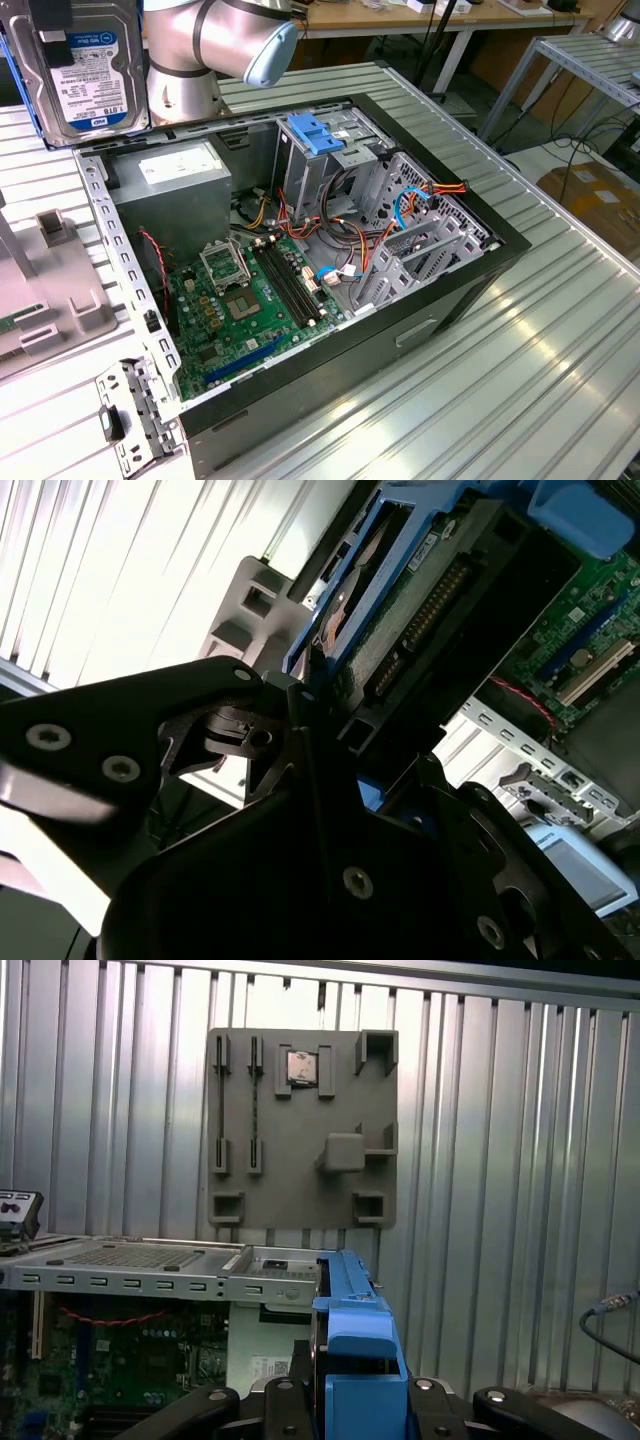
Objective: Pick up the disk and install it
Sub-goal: 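Pick up the disk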
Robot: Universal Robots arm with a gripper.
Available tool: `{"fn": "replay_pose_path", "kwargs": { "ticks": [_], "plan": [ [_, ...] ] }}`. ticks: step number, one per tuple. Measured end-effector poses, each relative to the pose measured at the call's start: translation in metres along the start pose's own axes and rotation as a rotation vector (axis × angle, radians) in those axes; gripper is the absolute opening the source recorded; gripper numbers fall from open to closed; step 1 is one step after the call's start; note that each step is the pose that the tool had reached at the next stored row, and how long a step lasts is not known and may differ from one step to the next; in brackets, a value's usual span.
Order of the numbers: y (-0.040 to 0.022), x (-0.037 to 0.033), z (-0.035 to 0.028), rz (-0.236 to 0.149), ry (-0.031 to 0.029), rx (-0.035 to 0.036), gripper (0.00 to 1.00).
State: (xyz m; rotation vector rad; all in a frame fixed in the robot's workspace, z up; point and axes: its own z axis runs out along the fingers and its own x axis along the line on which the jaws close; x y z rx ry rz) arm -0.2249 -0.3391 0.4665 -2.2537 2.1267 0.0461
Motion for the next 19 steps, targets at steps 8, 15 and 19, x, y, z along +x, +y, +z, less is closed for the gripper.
{"fn": "replay_pose_path", "kwargs": {
  "ticks": [8,15,19],
  "plan": [
    [-0.0080,0.0048,0.0004,0.000,0.0000,0.0000,0.36],
    [-0.0152,0.0080,0.0007,0.000,0.0000,0.0000,0.36],
    [-0.0203,0.0098,0.0010,0.000,0.0000,0.0000,0.36]
  ]
}}
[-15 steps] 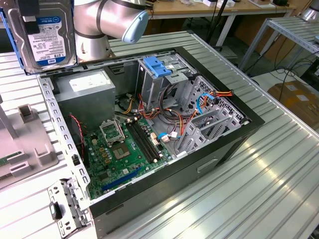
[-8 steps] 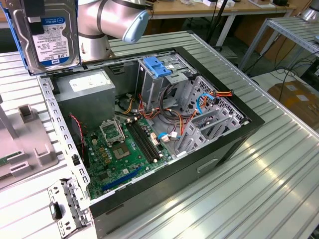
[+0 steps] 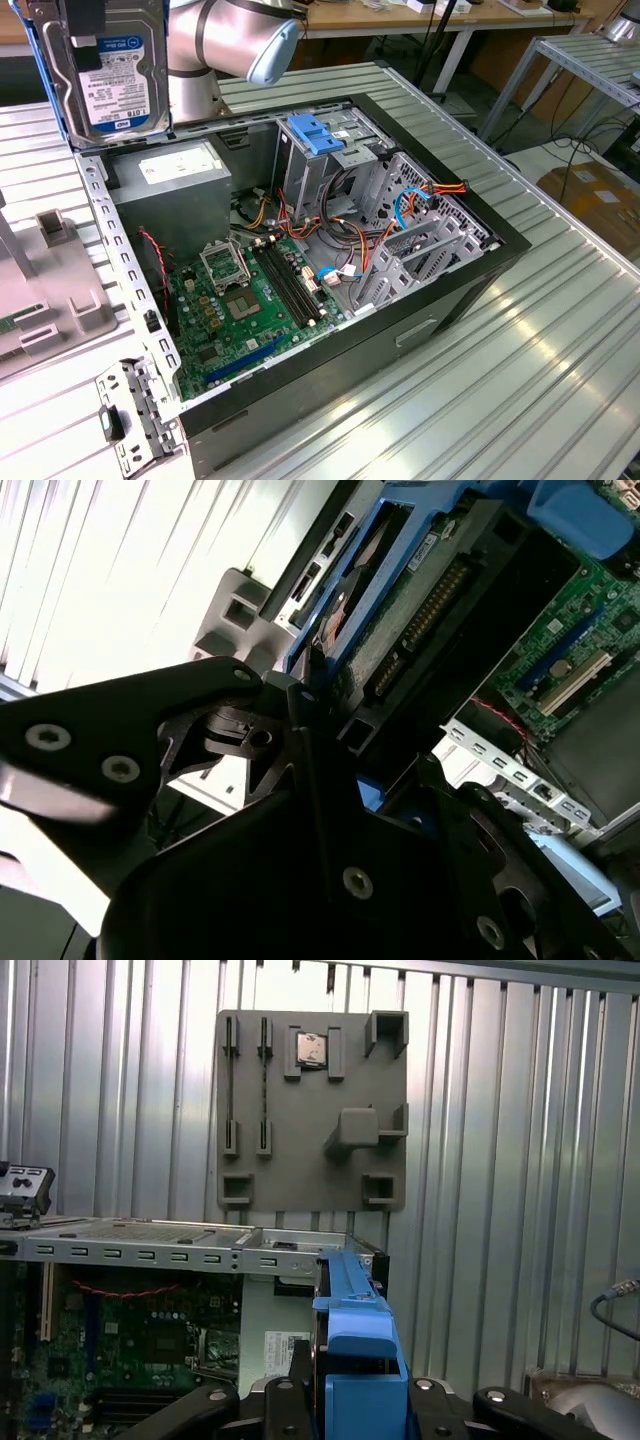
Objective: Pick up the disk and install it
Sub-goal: 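Pick up the disk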
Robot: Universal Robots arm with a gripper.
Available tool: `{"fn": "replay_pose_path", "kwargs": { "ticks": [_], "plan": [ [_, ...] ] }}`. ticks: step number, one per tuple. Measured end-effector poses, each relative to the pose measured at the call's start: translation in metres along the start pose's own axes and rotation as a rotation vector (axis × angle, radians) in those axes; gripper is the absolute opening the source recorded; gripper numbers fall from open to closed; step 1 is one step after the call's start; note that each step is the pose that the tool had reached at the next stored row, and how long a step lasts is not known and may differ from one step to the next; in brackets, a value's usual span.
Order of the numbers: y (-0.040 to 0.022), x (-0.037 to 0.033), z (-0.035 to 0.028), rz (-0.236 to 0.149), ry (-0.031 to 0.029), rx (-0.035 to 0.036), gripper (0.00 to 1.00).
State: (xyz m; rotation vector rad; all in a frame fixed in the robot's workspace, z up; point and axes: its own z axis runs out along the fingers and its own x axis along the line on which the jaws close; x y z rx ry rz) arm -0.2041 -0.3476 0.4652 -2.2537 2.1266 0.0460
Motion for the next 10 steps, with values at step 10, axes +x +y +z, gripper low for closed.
{"fn": "replay_pose_path", "kwargs": {
  "ticks": [10],
  "plan": [
    [-0.0151,0.0038,0.0010,0.000,0.0000,0.0000,0.36]
  ]
}}
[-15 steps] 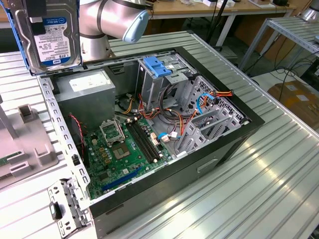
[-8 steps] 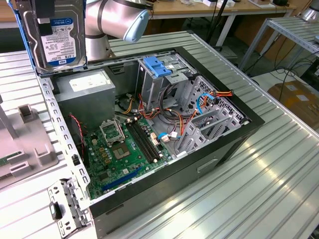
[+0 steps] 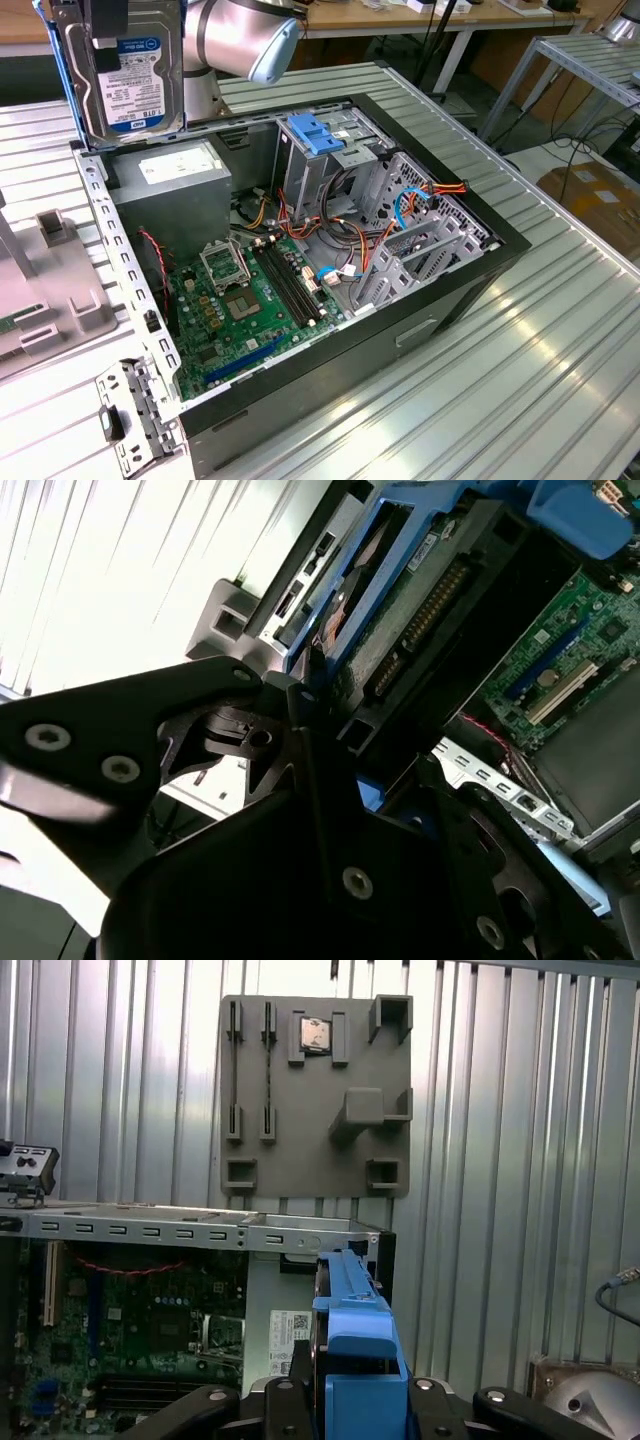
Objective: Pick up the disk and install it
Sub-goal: 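Pick up the disk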
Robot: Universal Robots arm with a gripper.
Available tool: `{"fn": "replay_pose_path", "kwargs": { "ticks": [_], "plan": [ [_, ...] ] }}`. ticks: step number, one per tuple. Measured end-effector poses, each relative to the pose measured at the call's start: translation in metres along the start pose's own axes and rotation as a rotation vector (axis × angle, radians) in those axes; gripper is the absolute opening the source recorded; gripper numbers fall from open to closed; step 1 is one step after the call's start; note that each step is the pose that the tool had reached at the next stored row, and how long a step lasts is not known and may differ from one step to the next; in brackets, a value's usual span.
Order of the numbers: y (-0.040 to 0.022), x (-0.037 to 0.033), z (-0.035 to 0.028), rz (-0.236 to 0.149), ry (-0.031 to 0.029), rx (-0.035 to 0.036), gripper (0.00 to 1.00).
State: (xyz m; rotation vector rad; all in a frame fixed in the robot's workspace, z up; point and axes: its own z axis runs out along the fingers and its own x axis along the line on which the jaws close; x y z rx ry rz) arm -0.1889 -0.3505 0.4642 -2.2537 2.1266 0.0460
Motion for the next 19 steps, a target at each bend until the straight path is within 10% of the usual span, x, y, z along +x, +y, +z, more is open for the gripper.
{"fn": "replay_pose_path", "kwargs": {
  "ticks": [5,6,8,19],
  "plan": [
    [-0.0061,0.0011,0.0003,0.000,0.0000,-0.0001,0.36],
    [-0.0159,0.0027,0.0008,0.000,0.0001,-0.0001,0.36],
    [-0.0240,0.0262,0.0006,0.000,0.0001,0.0000,0.36],
    [-0.0236,0.0462,0.0000,0.000,0.0000,0.0000,0.36]
  ]
}}
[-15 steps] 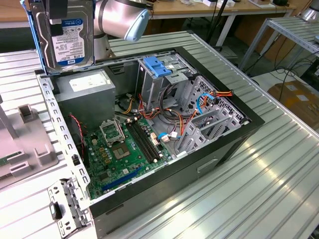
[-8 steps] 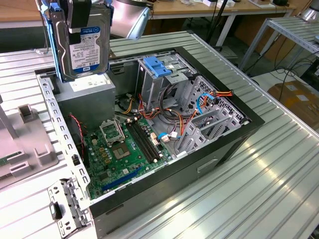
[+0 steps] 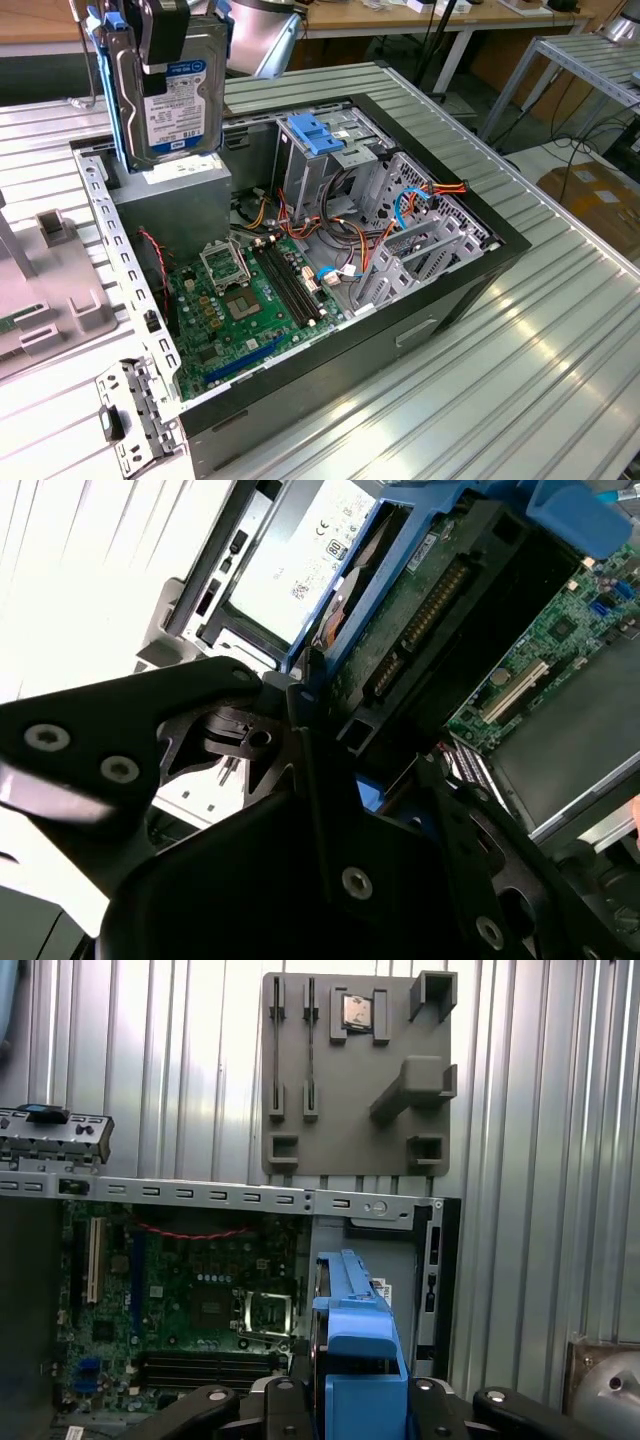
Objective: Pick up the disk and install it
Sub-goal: 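Pick up the disk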
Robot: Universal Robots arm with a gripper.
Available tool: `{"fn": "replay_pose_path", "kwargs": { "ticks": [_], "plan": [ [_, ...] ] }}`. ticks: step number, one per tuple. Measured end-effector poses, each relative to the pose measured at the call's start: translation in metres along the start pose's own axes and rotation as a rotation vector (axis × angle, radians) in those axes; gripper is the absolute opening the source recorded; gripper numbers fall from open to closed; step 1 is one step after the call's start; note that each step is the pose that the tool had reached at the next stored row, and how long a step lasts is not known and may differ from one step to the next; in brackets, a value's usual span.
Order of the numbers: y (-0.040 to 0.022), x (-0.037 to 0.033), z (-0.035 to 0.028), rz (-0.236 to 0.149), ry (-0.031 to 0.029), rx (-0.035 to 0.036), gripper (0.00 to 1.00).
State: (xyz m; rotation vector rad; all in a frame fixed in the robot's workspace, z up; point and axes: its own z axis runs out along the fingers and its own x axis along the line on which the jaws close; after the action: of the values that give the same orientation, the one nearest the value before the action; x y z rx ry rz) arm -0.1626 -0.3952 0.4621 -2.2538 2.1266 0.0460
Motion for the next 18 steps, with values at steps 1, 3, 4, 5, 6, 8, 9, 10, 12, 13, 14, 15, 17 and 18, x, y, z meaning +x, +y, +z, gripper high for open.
{"fn": "replay_pose_path", "kwargs": {
  "ticks": [1,3,4,5,6,8,9,10,12,13,14,15,17,18],
  "plan": [
    [0.0000,0.0019,0.0000,0.000,0.0000,0.0000,0.36],
    [0.0000,0.0058,-0.0002,0.000,0.0001,-0.0001,0.36],
    [0.0000,0.0069,-0.0002,0.000,0.0000,0.0000,0.36],
    [0.0000,0.0086,-0.0002,0.000,0.0000,0.0000,0.36],
    [0.0000,0.0097,-0.0003,0.000,0.0000,0.0000,0.36],
    [0.0001,0.0146,-0.0004,0.000,0.0000,0.0000,0.36],
    [0.0001,0.0157,-0.0004,0.000,-0.0001,0.0001,0.36],
    [0.0001,0.0170,-0.0005,0.000,-0.0001,0.0001,0.36],
    [0.0001,0.0197,-0.0006,0.000,0.0000,0.0000,0.36],
    [0.0001,0.0217,-0.0007,0.000,-0.0001,0.0000,0.36],
    [0.0001,0.0240,-0.0007,0.000,0.0000,0.0001,0.36],
    [0.0001,0.0255,-0.0008,0.000,-0.0001,0.0000,0.36],
    [0.0001,0.0287,-0.0009,0.000,-0.0001,0.0000,0.36],
    [0.0001,0.0298,-0.0010,0.000,0.0000,0.0000,0.36]
  ]
}}
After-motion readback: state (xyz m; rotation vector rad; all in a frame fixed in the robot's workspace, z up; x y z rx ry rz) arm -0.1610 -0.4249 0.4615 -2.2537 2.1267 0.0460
